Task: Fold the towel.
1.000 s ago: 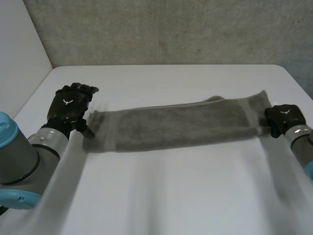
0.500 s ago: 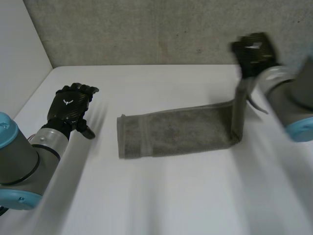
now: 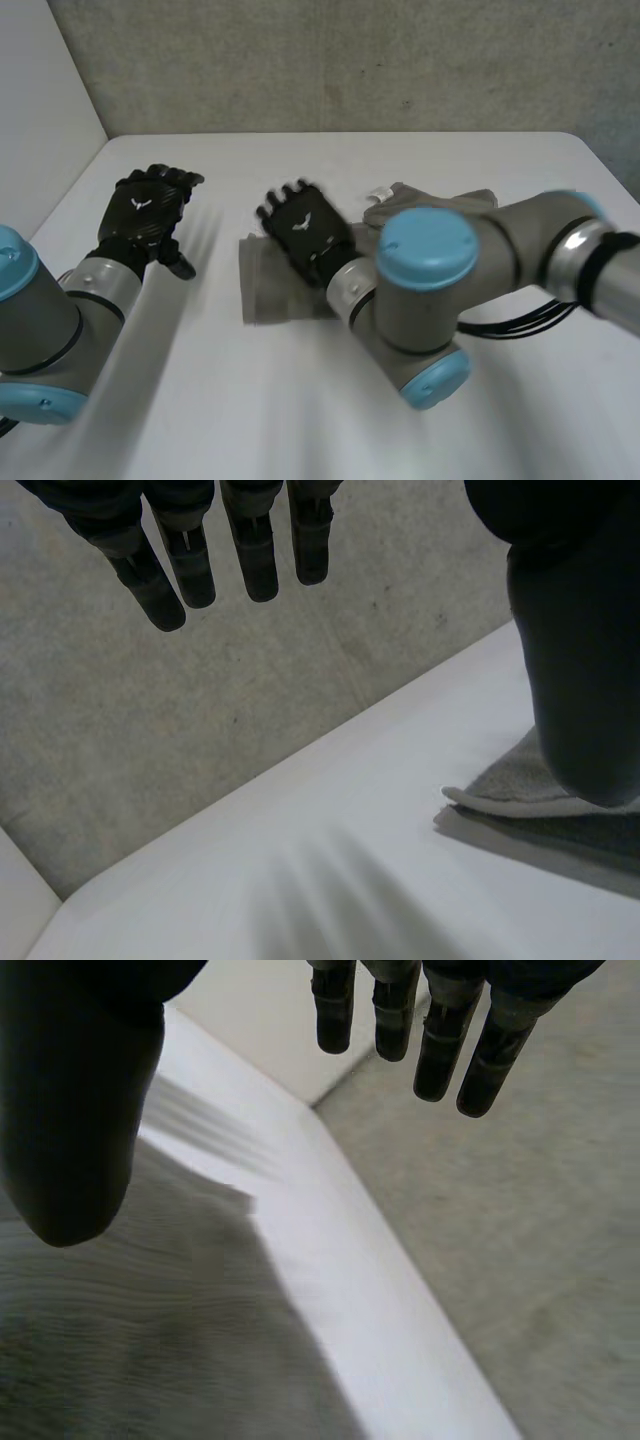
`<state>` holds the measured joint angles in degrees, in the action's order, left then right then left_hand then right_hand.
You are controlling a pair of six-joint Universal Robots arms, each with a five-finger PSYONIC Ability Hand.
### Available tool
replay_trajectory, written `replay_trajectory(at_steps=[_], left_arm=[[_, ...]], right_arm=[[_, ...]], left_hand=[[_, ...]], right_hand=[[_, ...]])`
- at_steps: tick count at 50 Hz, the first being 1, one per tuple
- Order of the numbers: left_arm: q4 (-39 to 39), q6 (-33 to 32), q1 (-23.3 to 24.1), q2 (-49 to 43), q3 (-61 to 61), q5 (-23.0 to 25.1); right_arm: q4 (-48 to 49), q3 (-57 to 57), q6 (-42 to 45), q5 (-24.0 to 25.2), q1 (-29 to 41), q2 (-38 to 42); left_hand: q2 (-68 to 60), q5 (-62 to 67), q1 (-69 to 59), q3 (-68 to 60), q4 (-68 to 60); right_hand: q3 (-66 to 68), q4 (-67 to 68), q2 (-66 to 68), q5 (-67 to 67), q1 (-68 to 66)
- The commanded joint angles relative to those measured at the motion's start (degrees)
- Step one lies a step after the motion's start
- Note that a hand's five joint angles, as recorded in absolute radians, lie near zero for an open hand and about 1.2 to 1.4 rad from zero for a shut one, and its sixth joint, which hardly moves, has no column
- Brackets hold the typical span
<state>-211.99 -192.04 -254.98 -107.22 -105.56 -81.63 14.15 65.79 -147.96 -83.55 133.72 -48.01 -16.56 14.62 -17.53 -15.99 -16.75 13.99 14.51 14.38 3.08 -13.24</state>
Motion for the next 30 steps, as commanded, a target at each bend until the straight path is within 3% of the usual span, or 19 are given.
replay_trajectory(at_steps=[1,10,12,18,22,30], left_arm=[[-0.1,0.0,1.5,0.3,0.6,0.0],[-1.4,-0.2,1.9,-0.2,-0.5,0.1],[-1.8,-0.3,2.0,-0.3,-0.6,0.1],[-2.5,-0.3,2.1,-0.7,-0.9,0.1],[-2.5,-0.4,2.1,-1.5,-0.9,0.1],[-2.5,-0.5,2.1,-2.3,-1.0,0.1]], right_arm=[[0.1,5.1,-1.3,-2.4,-9.8,-7.5],[-0.3,5.1,-3.1,-2.0,-21.7,-7.4],[-0.3,4.0,-5.0,-2.0,-24.0,-5.0],[-1.6,1.0,-9.3,-2.0,-25.7,-1.2],[-3.0,-1.5,-12.5,-0.5,-27.2,1.9],[-5.3,-4.0,-16.7,2.0,-27.3,6.2]], left_hand=[[4.3,-12.4,5.3,3.8,4.5],[4.2,-12.2,5.1,3.6,4.3],[4.2,-12.2,5.1,3.6,4.3],[4.2,-12.2,5.1,3.6,4.3],[4.2,-12.2,5.1,3.6,4.3],[4.0,-12.1,5.0,3.4,4.2]], right_hand=[[-4.0,-4.5,-4.4,-3.1,3.2],[-3.9,-4.4,-4.3,-3.0,3.2],[2.6,2.1,2.2,3.5,-3.4],[7.9,7.3,7.5,8.8,-8.6],[18.4,17.9,18.1,19.4,-19.2],[20.3,19.8,19.9,21.2,-21.1]])
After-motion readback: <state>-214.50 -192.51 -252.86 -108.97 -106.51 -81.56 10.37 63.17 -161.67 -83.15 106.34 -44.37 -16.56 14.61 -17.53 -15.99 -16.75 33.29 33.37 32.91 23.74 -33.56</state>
